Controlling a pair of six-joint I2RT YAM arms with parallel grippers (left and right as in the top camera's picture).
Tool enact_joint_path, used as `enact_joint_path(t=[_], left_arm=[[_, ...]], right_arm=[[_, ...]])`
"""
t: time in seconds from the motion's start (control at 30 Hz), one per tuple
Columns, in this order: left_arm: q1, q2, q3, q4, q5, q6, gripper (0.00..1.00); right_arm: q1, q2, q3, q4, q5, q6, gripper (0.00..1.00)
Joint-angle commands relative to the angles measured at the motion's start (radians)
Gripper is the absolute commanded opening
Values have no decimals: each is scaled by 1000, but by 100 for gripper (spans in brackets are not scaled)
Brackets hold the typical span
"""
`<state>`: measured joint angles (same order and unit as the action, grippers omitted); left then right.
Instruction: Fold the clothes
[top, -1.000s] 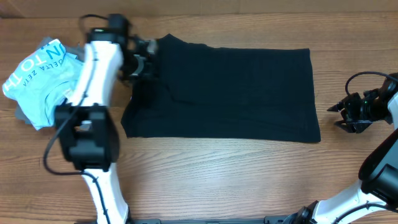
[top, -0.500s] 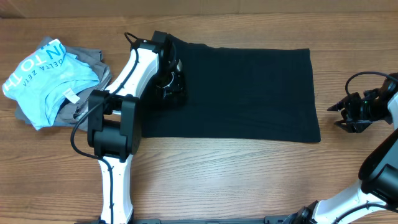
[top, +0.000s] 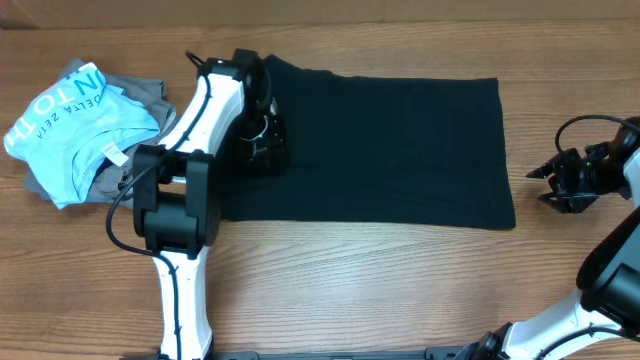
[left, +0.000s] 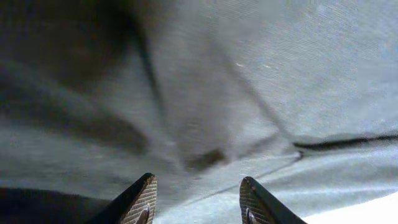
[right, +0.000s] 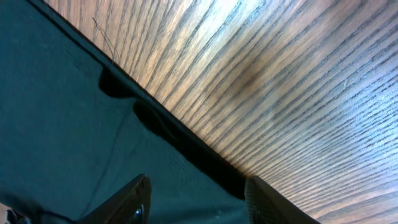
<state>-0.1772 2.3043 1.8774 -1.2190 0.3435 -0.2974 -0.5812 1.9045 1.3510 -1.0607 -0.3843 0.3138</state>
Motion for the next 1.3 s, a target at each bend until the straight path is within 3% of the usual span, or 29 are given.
enact_joint_path(t=[0.0, 0.17, 0.4, 0.53, 0.73, 0.97, 1.27], left_arm=[[-8, -21, 6, 0, -40, -18, 47], [-27, -2, 5, 37, -50, -23, 45], [-32, -2, 5, 58, -48, -40, 29], [-33, -2, 3, 56, -82, -40, 31], [-33, -2, -4, 81, -82, -40, 4], [-11, -4, 31, 129, 72, -40, 4], [-1, -3, 72, 219, 76, -40, 4]], right_arm=[[-3, -31, 17, 6, 9, -7, 52], [-3, -31, 17, 4, 9, -7, 52], [-3, -31, 16, 4, 9, -7, 52], [-3, -31, 16, 4, 9, -7, 52], [-3, -31, 16, 4, 9, -7, 52], [-3, -31, 16, 3, 9, -7, 52], [-3, -31, 16, 3, 9, -7, 52]])
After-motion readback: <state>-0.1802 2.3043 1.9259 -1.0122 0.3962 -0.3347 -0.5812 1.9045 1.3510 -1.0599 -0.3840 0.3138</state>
